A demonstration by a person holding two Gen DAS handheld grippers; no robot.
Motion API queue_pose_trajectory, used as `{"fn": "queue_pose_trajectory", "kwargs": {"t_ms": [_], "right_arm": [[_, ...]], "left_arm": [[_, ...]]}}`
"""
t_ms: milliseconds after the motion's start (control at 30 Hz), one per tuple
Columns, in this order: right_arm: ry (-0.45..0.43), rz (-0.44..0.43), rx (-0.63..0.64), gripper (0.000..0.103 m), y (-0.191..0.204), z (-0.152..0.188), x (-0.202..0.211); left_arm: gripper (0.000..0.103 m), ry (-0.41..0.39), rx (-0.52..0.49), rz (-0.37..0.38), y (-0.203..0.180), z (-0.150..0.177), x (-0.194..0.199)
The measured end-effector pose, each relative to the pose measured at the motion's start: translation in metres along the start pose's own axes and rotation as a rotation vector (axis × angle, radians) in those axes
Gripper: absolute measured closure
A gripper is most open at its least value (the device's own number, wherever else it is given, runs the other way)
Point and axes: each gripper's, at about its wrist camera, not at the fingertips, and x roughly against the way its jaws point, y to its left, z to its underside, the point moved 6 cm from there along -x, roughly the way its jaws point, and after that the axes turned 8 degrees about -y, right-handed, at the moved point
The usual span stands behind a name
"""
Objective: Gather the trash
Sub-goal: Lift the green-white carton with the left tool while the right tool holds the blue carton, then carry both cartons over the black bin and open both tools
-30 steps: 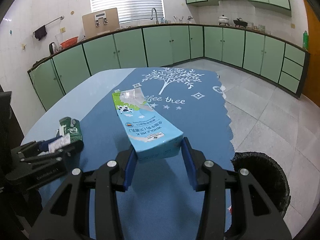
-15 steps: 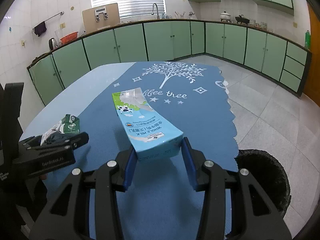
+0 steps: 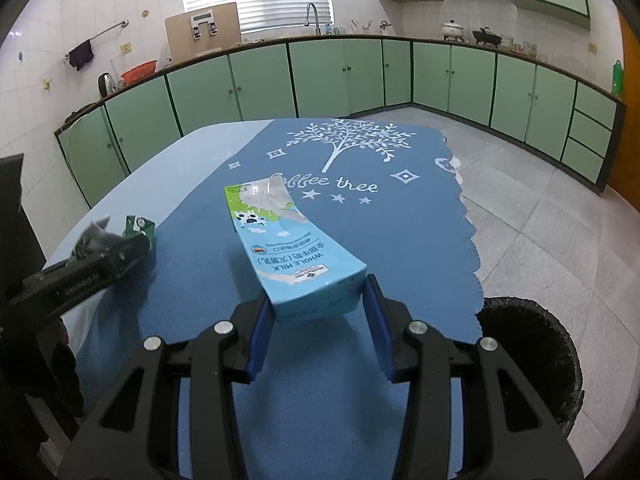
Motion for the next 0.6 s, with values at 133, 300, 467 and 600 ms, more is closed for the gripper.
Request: {"fn": "queue_pose_trajectory", "kwargs": {"t_ms": [133, 300, 467, 600], "right_arm": [[-0.017, 0.005, -0.005, 0.061, -0.002, -0.004, 0.006], [-0.056, 0.019, -0.014, 0.061, -0.010, -0.014, 0.020], [-0.096, 0.035, -0.033, 0.061, -0.024, -0.025, 0.037], [-0.131, 0.056, -0.056, 0.061, -0.040, -0.034, 0.056]], "left_arm": [[0.060, -0.031, -0.009, 0.009, -0.004, -0.010, 0.007], [0.061, -0.073, -0.046, 0.040, -0.020, -0.021, 0.020], [0.061, -0.101, -0.089, 0.084, -0.045, -0.031, 0.030], [0.061, -0.110, -0.115, 0.126, -0.069, -0.035, 0.033]]}}
